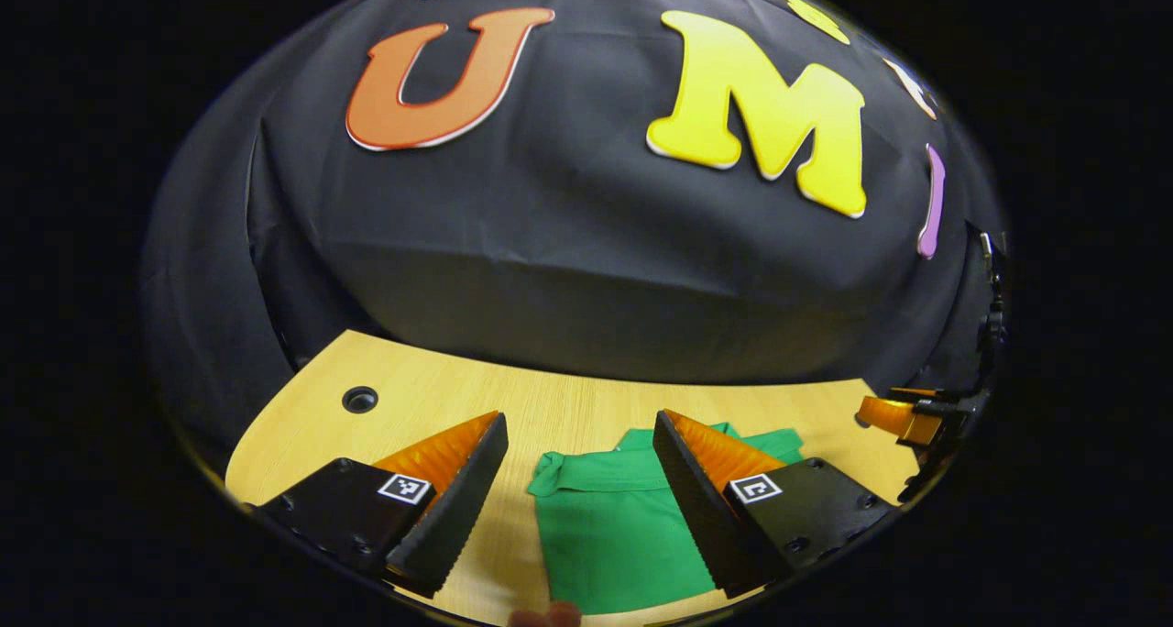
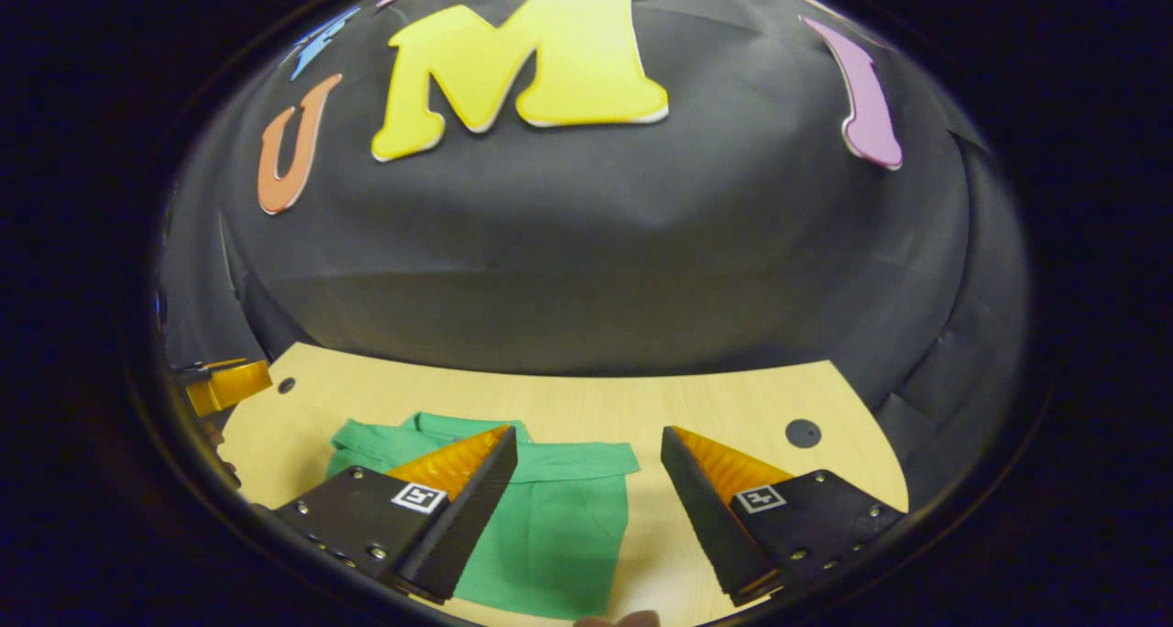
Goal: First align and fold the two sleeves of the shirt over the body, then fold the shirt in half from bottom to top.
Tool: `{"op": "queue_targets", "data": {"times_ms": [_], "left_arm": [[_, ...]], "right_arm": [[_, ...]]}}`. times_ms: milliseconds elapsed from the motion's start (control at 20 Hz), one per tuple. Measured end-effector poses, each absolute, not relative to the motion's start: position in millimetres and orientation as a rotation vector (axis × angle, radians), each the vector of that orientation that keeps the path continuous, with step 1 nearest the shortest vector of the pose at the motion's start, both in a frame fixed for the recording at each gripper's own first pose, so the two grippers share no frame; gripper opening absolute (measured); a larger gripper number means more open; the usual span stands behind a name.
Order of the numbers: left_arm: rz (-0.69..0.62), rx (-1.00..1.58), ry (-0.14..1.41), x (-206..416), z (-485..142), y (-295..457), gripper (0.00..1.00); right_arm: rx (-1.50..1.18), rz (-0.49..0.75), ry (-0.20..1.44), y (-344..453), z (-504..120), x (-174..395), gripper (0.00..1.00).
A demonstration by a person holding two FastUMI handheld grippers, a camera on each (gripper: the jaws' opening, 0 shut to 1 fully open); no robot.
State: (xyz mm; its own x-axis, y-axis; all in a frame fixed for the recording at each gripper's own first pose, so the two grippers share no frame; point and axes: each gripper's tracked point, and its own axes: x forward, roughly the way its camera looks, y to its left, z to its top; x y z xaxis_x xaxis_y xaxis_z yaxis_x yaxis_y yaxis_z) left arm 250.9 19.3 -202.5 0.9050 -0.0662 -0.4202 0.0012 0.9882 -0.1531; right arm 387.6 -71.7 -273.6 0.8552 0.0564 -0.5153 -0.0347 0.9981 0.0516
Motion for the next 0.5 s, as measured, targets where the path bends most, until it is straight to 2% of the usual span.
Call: {"op": "queue_targets", "data": {"times_ms": [250,500], "left_arm": [[-0.035,-0.128,0.266,195,-99,19,0.98],[-0.03,-0.089,0.144,125,-25,17,0.98]], "right_arm": [[0.021,0.028,0.371,-51,-186,341,0.98],[-0.013,0.0,0.211,-36,-110,285,0.98]]}}
